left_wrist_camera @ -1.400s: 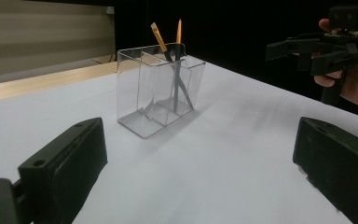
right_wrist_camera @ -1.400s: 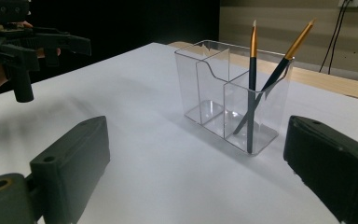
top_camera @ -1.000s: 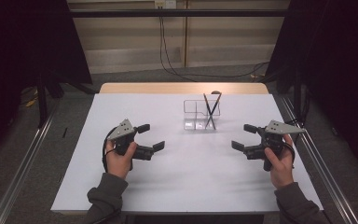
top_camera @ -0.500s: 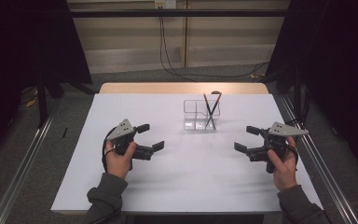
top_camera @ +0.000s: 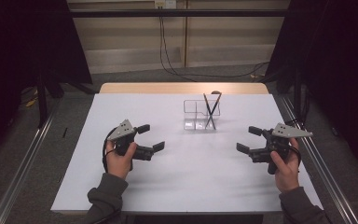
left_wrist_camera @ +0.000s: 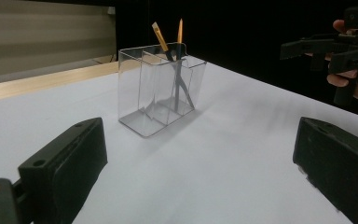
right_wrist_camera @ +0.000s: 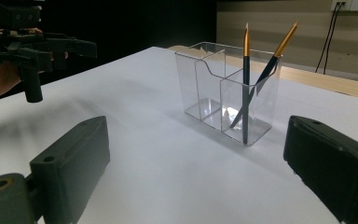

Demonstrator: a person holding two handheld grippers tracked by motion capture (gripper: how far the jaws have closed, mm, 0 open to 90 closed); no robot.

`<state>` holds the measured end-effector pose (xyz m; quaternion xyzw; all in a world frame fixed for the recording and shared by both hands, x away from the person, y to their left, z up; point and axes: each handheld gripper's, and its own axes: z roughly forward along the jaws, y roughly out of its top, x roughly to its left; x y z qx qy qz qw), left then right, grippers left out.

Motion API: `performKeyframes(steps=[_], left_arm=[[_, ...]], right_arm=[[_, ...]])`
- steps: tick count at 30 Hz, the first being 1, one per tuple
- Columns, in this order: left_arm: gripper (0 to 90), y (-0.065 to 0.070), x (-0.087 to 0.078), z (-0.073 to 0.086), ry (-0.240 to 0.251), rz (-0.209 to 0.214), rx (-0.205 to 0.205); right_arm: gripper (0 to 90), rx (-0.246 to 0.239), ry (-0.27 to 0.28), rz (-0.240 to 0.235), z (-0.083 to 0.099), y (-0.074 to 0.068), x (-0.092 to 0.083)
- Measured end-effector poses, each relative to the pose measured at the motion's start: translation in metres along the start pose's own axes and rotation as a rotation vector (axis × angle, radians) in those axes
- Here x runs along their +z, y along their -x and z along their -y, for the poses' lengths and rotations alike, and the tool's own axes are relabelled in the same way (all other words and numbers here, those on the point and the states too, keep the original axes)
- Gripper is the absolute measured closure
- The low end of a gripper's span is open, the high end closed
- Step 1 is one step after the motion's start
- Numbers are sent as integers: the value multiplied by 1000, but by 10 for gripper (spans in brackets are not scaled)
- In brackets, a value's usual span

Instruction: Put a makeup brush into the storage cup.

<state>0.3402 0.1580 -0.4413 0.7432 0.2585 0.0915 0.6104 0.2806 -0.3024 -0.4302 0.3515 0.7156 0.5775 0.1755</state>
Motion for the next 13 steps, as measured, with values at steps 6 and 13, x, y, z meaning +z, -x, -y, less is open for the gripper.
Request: performKeyframes(steps=[6, 13], left_arm=[[26, 0, 1, 0, -4, -7, 8], [26, 0, 2, -1, 6, 1, -1]], right_arm=[[65, -2, 3, 0, 0, 0, -1], [65, -1, 4, 1, 2, 0, -3]])
